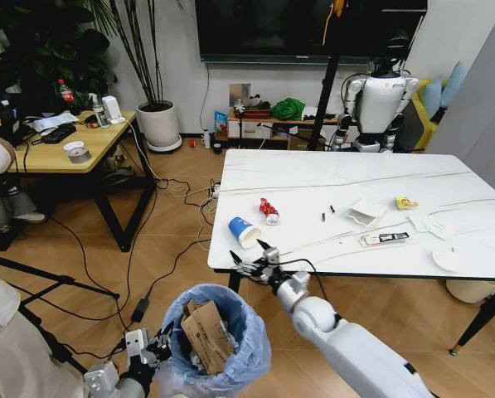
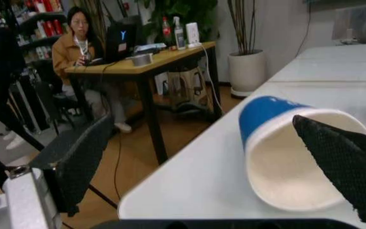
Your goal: Pick up the trash bin and place the trash from the table into it.
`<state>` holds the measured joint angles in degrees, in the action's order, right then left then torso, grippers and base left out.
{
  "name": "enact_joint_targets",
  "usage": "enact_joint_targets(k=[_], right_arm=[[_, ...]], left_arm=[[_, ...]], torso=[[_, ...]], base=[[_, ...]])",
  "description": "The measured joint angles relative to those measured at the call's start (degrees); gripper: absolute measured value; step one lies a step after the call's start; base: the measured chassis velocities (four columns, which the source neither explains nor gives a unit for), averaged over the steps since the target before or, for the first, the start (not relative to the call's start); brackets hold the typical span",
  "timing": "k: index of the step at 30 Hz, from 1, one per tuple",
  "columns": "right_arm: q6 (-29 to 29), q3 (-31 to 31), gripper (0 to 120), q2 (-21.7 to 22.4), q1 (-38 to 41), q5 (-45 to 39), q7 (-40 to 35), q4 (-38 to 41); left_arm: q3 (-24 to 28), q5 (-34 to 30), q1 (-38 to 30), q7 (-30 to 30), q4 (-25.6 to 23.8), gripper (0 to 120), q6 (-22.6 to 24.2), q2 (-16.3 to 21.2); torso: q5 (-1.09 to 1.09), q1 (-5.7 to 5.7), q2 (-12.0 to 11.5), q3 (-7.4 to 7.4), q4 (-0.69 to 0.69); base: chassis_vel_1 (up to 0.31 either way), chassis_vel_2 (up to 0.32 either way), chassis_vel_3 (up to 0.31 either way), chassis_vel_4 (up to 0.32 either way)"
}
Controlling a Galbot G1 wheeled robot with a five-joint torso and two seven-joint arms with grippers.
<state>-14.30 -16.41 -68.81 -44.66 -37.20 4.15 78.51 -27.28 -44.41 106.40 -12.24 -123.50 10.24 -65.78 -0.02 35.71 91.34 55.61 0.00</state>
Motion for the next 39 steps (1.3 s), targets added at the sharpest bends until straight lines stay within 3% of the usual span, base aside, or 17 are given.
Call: enact_joint_targets(k=[13,17,22,39], right_arm=[[-0.44,-0.38,100,-2.28,2.58,0.44,-0.04,-5.25],[-0.35,1.22,100,1.62,0.18,0.15,0.15,-2.48],[-0.23,2.38,100,3.46,-1.79,0.25,0.82,-1.56],[-1.23,0.37,100,-3.16,4.29,0.11,2.84,-11.08]], left_arm=[[0.13,0.56,1.04,0.35,-0.55,0,-0.09,-0.26],[0.02,0.57,1.0,0.45,-0.49,0,-0.2,-0.03],[0.2,0.55,0.55,0.46,0.16,0,-0.22,0.01],[0.0,0.25,0.31,0.36,-0.04,0,-0.2,-0.41]], torso=[[0.01,0.0,0.0,0.0,-0.01],[0.02,0.0,0.0,0.0,-0.02],[0.01,-0.01,0.0,0.0,-0.04],[0.01,0.0,0.0,0.0,0.0]], base=[[0.0,0.0,0.0,0.0],[0.0,0.0,0.0,0.0],[0.0,0.0,0.0,0.0],[0.0,0.0,0.0,0.0]])
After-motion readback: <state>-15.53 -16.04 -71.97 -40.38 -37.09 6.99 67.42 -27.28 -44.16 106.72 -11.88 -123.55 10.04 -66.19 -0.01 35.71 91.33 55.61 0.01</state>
